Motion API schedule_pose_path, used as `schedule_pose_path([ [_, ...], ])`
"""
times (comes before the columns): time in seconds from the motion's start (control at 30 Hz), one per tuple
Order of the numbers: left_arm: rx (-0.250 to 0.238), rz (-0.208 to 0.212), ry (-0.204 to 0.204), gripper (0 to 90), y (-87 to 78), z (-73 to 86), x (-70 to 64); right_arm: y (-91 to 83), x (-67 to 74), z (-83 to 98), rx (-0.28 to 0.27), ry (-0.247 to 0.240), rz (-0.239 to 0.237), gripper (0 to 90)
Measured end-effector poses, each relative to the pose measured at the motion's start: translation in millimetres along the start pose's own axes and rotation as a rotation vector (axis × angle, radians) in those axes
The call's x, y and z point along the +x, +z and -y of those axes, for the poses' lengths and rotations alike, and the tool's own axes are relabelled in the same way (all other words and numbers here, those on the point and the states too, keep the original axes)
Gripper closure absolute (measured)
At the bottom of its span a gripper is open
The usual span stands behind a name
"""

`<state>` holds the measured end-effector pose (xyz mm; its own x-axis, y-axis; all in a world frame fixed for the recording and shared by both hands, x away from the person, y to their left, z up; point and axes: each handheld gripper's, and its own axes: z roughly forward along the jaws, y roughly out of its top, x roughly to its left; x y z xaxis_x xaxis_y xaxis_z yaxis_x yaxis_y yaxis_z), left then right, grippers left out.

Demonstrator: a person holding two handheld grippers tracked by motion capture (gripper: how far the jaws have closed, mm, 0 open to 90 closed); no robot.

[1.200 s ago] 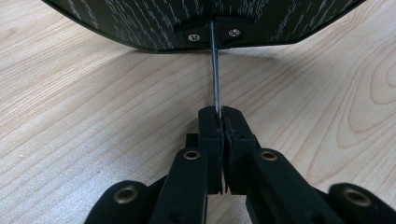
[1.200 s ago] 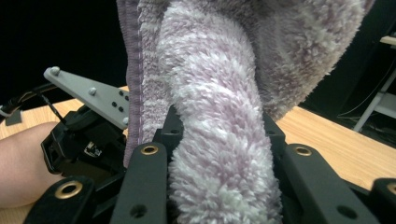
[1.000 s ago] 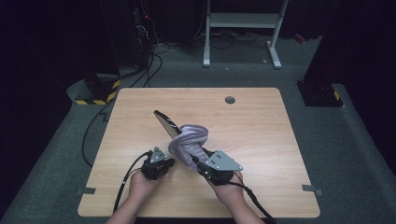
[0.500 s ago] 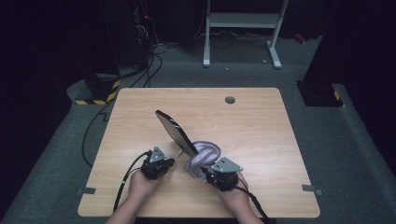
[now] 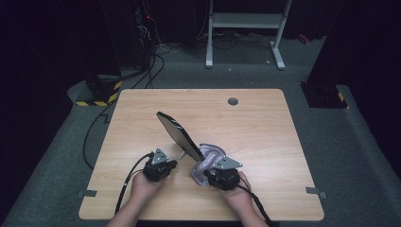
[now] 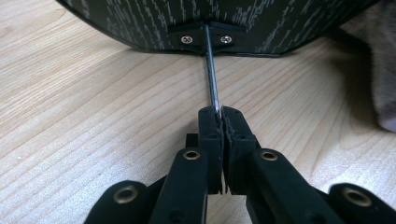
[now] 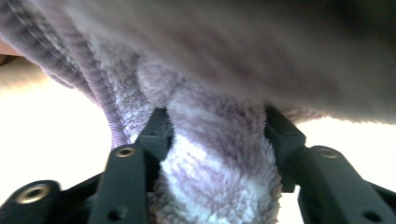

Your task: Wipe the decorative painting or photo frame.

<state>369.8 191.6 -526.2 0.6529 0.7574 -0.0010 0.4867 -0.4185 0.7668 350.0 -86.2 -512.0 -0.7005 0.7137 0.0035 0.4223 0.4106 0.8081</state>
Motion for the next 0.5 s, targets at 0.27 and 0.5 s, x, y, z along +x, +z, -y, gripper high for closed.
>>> schedule_pose_path([
  [0.27, 0.001, 0.007, -0.002, 88.0, 0.0, 0.0, 0.6, -13.4, 3.3, 2.5, -0.046, -0.003, -0.022, 35.6],
  [0.5, 0.001, 0.005, 0.001, 88.1, 0.1, -0.1, 0.4, -25.6, 5.6, -1.2, -0.13, -0.001, -0.045, 31.9],
])
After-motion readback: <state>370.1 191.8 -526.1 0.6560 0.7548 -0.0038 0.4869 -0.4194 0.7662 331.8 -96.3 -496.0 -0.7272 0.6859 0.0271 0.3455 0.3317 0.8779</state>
